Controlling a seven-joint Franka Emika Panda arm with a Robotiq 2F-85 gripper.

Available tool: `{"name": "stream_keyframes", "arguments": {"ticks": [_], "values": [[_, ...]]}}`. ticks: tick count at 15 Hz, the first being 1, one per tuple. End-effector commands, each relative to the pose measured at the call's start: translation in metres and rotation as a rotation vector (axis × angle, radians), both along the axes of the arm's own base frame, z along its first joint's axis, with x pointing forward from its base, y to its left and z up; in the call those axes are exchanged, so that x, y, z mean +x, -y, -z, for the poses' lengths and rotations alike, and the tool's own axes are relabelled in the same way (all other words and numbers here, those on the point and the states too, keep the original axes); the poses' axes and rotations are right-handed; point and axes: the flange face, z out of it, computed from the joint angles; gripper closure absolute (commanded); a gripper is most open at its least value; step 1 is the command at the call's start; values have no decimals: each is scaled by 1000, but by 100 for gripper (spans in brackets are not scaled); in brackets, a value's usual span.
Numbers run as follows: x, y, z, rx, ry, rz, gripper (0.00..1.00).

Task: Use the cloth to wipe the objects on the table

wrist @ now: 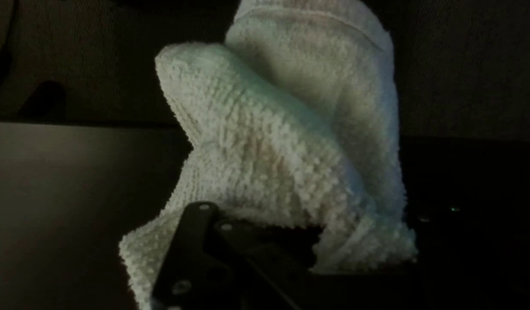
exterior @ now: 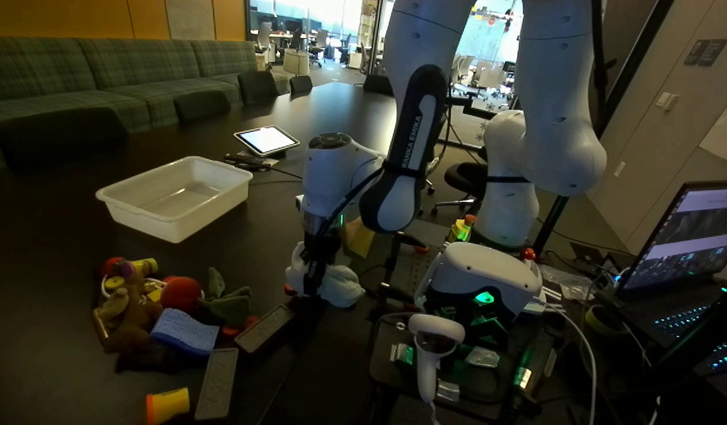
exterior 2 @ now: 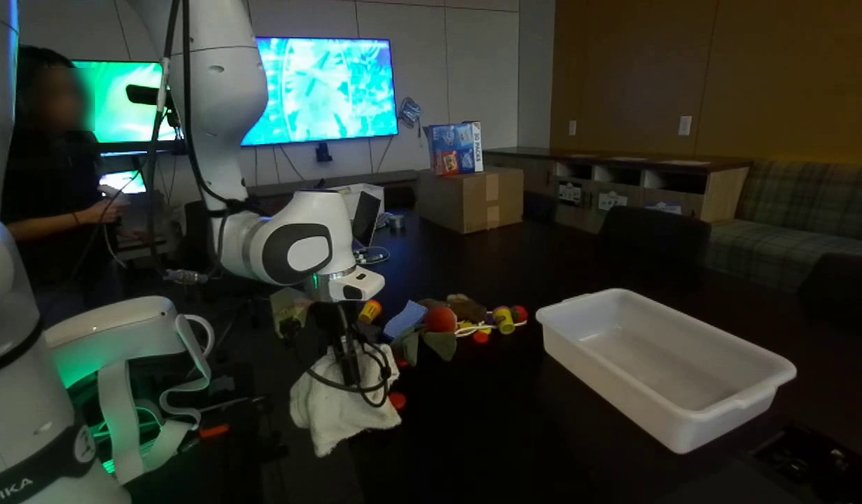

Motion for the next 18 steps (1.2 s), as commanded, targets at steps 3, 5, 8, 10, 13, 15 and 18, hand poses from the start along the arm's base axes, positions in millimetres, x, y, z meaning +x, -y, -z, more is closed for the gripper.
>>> {"name": "stream_keyframes", "arguments": {"ticks": [3,5,8,10,13,15,18], "values": [[3,-67,-7,65,5,-106,99],[20,-79,-1,55,33,-126,99],[50,-69,-8,53,67,-104,99],[71,-44,-19,54,83,-53,99],[96,6,-41,76,118,50,99],[111,44,-49,68,141,127,99],[118,85,-41,45,126,196,99]]}}
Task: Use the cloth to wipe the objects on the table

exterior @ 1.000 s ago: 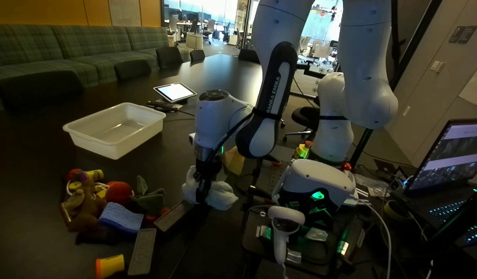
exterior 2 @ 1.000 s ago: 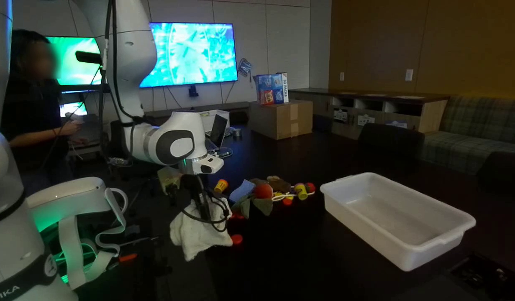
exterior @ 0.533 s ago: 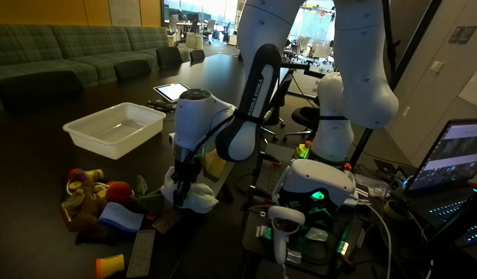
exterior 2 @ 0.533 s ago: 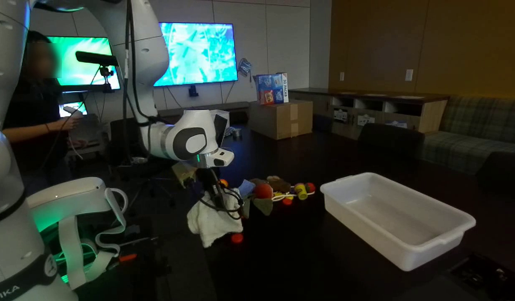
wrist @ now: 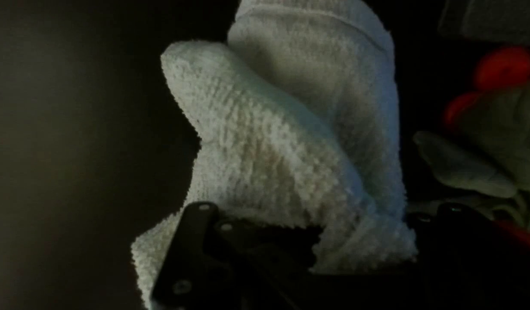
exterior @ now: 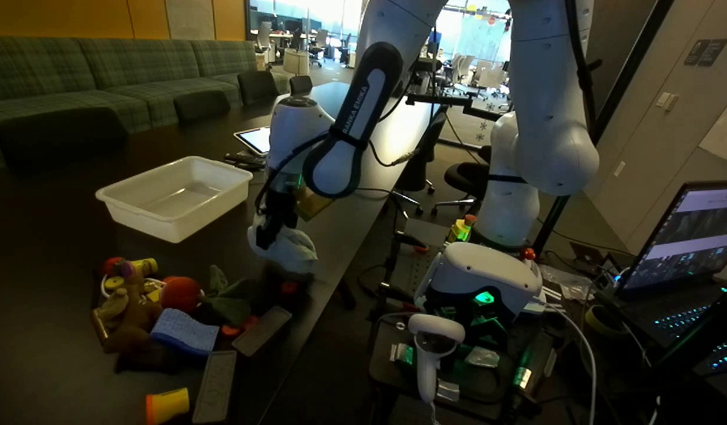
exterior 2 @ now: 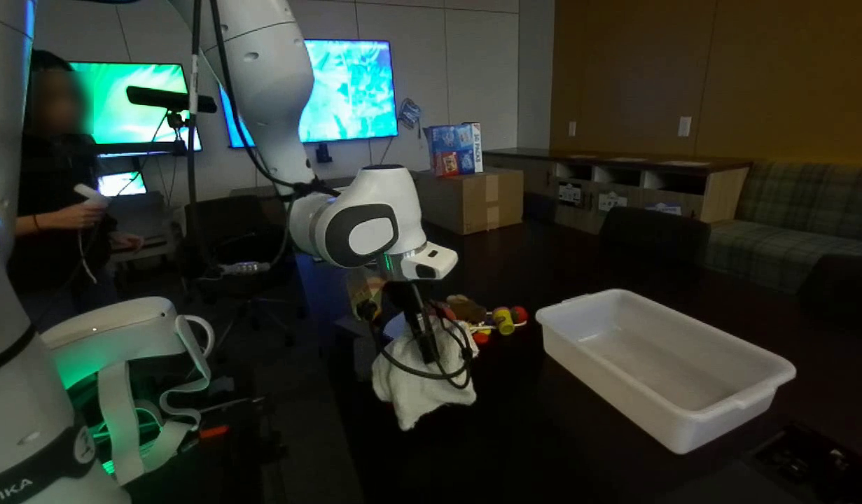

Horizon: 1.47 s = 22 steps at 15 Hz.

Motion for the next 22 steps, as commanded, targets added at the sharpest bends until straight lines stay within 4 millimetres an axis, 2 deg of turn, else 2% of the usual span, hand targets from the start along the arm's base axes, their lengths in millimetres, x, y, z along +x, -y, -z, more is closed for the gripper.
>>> {"name": "stream_keyframes", "arguments": {"ticks": [1,3,7,9,12,14,16,22], "values": [[0,35,4,-21,-29,49,99],[-11,40,25,-33,-74,49,99],[-38,34,77,-96,-162,26,99],[-49,25,100,-119,-202,2,99],[-60,-1,118,-122,-243,-39,99],[-56,-20,118,-111,-232,-52,99],[-49,-45,107,-71,-211,-57,99],[-33,-129,84,-15,-147,-114,99]]}}
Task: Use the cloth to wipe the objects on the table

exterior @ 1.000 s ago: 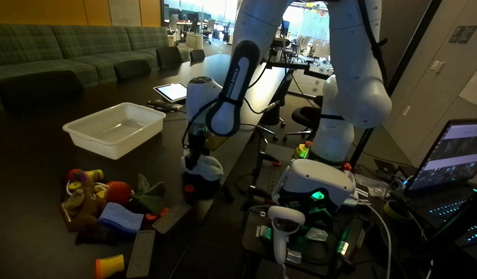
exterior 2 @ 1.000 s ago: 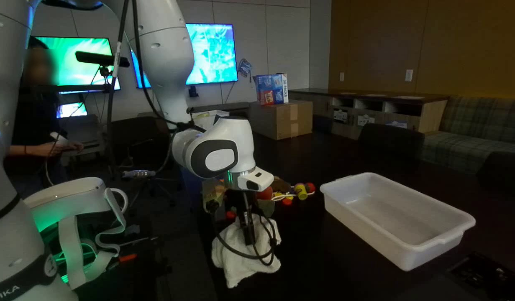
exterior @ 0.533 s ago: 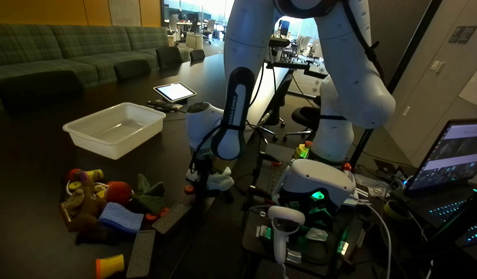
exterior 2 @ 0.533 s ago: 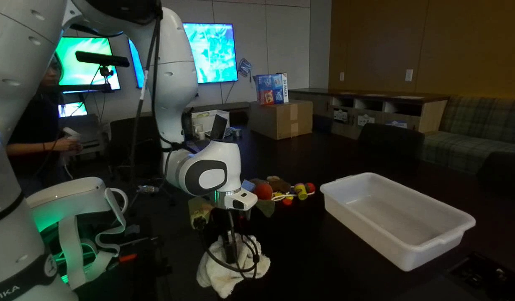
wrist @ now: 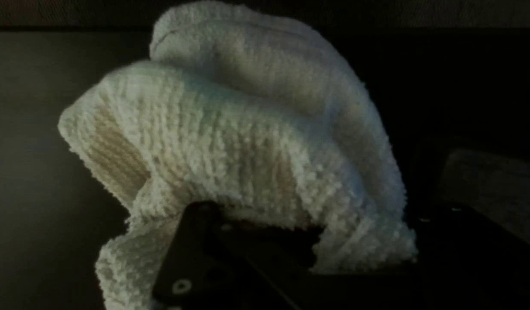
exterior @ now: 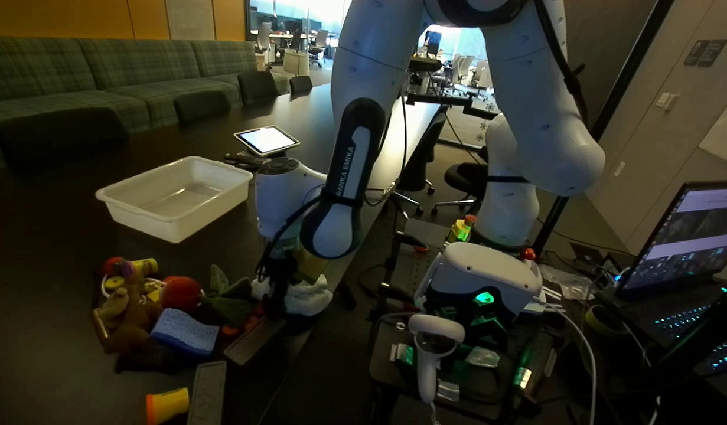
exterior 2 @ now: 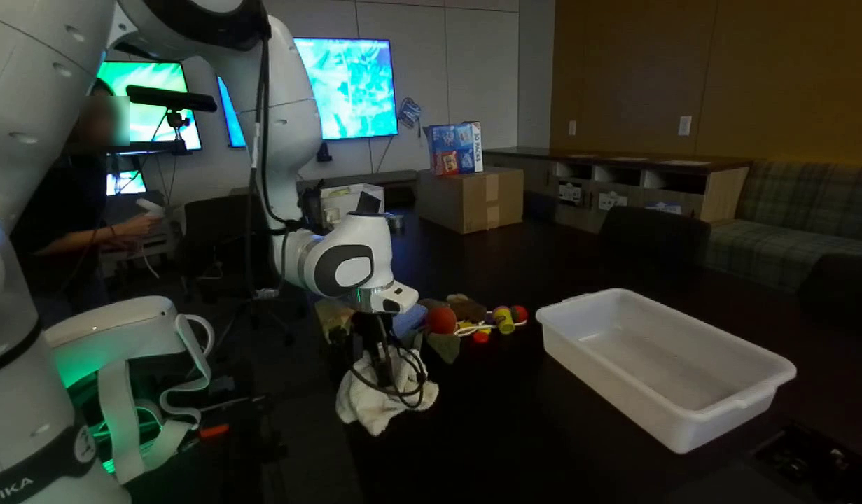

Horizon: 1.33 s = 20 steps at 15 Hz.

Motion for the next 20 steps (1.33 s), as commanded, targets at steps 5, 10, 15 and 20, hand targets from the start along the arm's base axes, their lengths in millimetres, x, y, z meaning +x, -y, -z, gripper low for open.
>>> {"name": "stream_keyframes", "arguments": {"ticks": [5,10,15,20], "values": [[19,-98,-22,51,69,-17,99],[52,-116,-76,80,160,-25,99],[121,-91,-147,97,282,16,99],[224,-41,-208,114,370,91,99]]}}
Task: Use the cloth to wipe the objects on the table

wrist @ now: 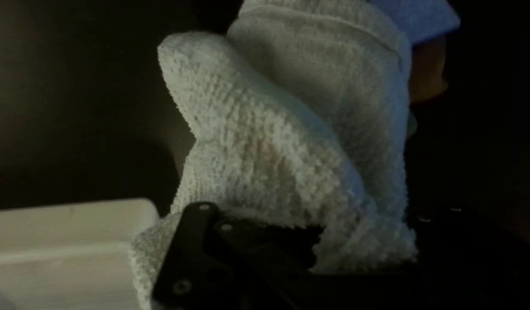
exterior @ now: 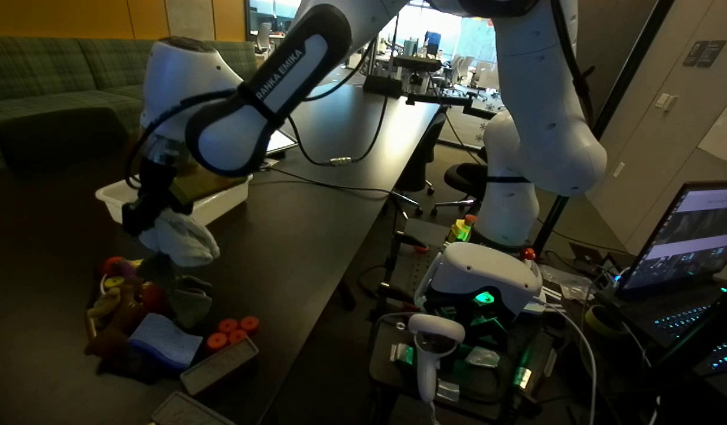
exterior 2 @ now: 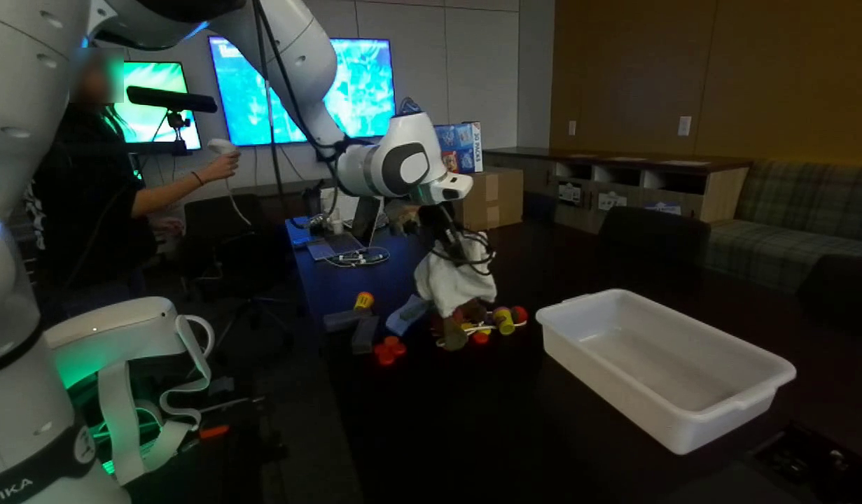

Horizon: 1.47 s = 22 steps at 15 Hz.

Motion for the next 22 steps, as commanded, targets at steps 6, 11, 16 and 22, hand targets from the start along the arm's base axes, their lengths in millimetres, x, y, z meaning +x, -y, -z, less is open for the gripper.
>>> {"name": "stream_keyframes", "arguments": {"ticks": [6,11,16,22], "values": [[145,93,-54,-10,117,157,99],[195,147,-43,-101,230,329,92],[223,192,-28,-157,249,464,45],[229,192,-70,-148,219,433,7]]}}
